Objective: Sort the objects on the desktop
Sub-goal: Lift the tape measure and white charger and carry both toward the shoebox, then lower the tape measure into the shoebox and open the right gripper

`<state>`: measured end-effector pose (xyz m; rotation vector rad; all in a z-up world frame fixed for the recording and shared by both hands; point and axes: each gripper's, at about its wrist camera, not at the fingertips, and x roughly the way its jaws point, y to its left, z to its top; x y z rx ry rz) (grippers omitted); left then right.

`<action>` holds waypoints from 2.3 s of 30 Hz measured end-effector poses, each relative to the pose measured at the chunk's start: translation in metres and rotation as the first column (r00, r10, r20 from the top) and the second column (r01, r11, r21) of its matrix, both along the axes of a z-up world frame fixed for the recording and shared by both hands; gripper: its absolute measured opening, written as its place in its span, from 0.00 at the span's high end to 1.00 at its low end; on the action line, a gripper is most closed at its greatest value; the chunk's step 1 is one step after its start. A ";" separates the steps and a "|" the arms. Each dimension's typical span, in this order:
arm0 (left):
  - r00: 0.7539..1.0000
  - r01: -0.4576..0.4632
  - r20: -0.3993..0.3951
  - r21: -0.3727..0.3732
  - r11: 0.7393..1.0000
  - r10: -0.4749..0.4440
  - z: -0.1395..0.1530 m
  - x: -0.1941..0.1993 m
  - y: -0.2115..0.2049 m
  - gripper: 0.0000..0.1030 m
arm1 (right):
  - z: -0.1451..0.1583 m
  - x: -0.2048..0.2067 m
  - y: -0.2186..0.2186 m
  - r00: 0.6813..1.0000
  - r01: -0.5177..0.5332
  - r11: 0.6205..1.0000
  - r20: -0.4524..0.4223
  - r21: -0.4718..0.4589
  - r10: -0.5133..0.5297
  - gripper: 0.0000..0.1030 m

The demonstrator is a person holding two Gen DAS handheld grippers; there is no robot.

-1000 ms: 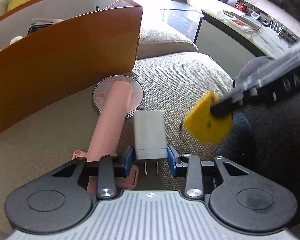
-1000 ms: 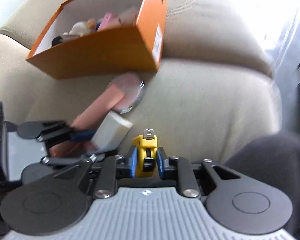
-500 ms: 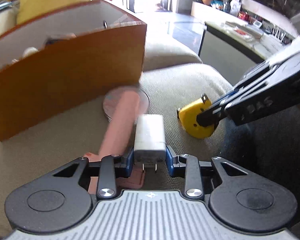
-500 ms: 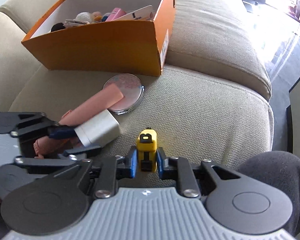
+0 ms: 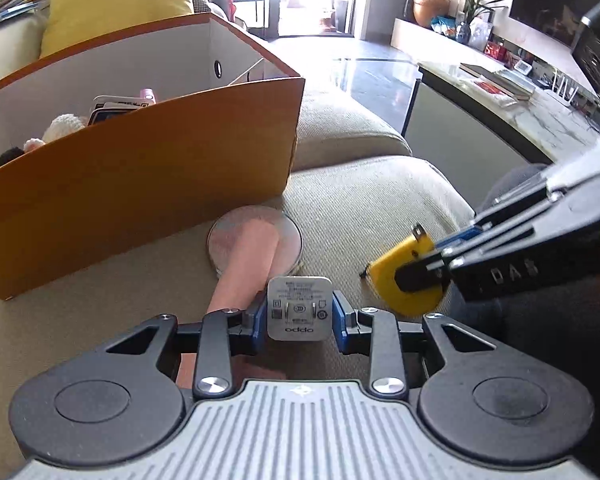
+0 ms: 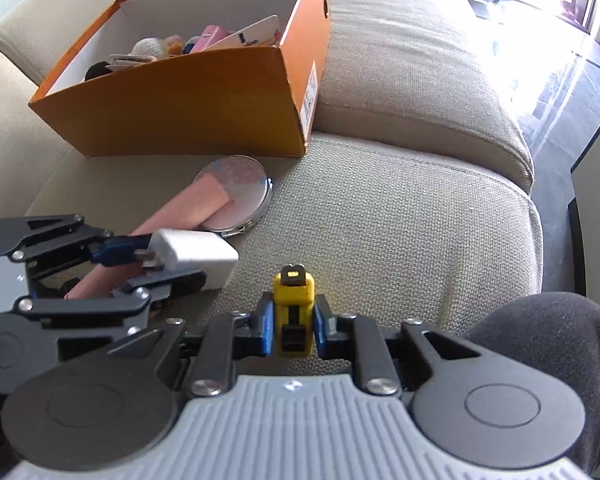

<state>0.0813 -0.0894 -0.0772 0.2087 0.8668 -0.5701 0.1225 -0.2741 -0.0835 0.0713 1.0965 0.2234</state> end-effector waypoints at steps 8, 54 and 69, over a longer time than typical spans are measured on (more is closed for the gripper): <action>1.000 -0.024 -0.013 -0.034 0.999 0.024 0.007 0.002 0.006 0.65 | 0.004 0.000 -0.004 1.000 0.011 1.000 0.011 0.007 -0.011 0.80; 0.987 -0.105 0.100 -0.199 0.974 0.127 0.135 0.136 0.081 0.65 | 0.110 0.194 0.090 0.825 -0.556 0.776 -0.084 -0.296 0.559 0.80; 0.989 -0.125 0.054 -0.207 0.970 0.139 0.112 0.162 0.090 0.65 | 0.035 0.228 0.126 0.646 -0.762 0.571 -0.431 -0.307 0.630 0.80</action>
